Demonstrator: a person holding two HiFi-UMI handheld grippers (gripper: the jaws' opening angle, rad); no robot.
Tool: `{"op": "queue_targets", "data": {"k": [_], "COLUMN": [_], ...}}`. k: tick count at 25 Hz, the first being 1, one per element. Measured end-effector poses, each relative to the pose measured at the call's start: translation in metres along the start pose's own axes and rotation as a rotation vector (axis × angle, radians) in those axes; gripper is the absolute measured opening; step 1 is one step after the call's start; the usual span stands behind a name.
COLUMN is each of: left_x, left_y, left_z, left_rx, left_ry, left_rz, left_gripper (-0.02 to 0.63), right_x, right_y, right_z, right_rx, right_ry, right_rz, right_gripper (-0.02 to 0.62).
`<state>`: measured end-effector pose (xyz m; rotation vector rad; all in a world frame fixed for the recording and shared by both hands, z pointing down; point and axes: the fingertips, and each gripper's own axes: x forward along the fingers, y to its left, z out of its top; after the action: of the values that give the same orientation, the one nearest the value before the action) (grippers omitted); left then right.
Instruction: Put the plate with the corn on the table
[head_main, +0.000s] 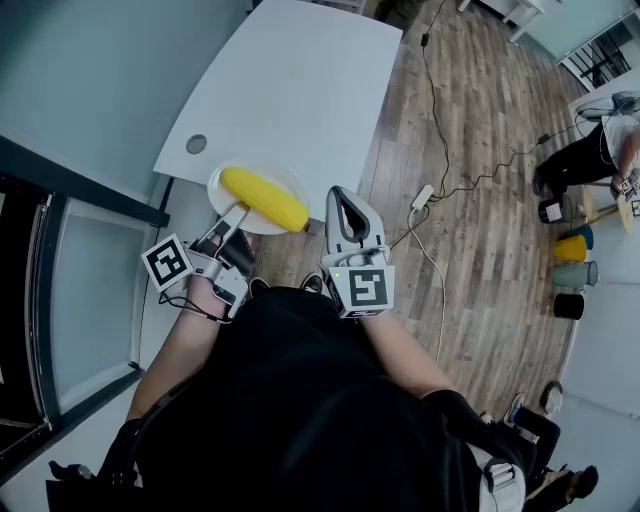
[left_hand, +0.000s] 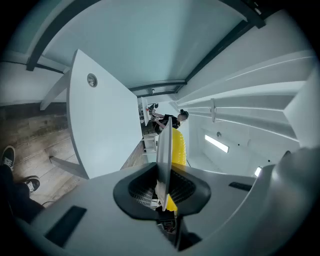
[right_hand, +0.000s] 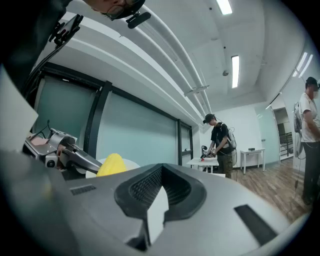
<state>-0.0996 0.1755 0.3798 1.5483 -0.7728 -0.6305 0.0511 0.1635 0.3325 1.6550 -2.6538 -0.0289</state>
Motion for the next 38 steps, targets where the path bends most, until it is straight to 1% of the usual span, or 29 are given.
{"op": "queue_targets", "data": {"k": [3,7,9,13,17,20,23,28,32,35,38], "left_x": [0.006,0.014,0.018,0.022,0.027,0.038,0.056,0.095,0.13,0.15,0.192], "left_y": [-0.001,0.001,0.003,0.006,0.008,0.015,0.02,0.016,0.014,0.005,0.017], "left_z": [-0.001,-0.012,-0.017,-0.018,-0.009,0.003,0.016,0.044,0.075,0.098,0.139], "left_rx": [-0.007,0.006,-0.001,-0.021,-0.024,-0.025,-0.03,-0.02,-0.024,-0.032,-0.044], "left_ry": [-0.014,-0.027,-0.032,-0.051,-0.056,-0.049,-0.035,0.003,0.026,0.043,0.085], "left_rz": [-0.008,-0.009,-0.004,0.007,0.011,0.021,0.012,-0.009,-0.031,-0.055,-0.058], "left_gripper": [0.04,0.04,0.04,0.04,0.04,0.04,0.04,0.04,0.04,0.04,0.04], "right_x": [0.002,-0.002,-0.003,-0.001,0.01,0.024,0.042,0.081,0.126,0.153,0.207], "right_y": [-0.005,-0.018,-0.022,-0.03,-0.031,-0.031,-0.034,-0.055,-0.073,-0.08,-0.098], "right_z": [0.0,0.004,0.005,0.003,-0.005,-0.013,-0.02,-0.02,-0.019,-0.011,-0.019], "right_rx": [0.005,-0.003,-0.005,-0.008,0.001,0.005,-0.001,-0.002,0.007,0.001,0.001], "right_ry": [-0.005,-0.047,-0.054,-0.045,-0.012,0.015,0.033,0.069,0.085,0.101,0.122], "right_rz": [0.009,0.017,0.027,0.042,0.054,0.064,0.069,0.05,0.011,-0.016,-0.055], "right_gripper": [0.002,0.003,0.003,0.003,0.003,0.003,0.003,0.003,0.003,0.003,0.003]}}
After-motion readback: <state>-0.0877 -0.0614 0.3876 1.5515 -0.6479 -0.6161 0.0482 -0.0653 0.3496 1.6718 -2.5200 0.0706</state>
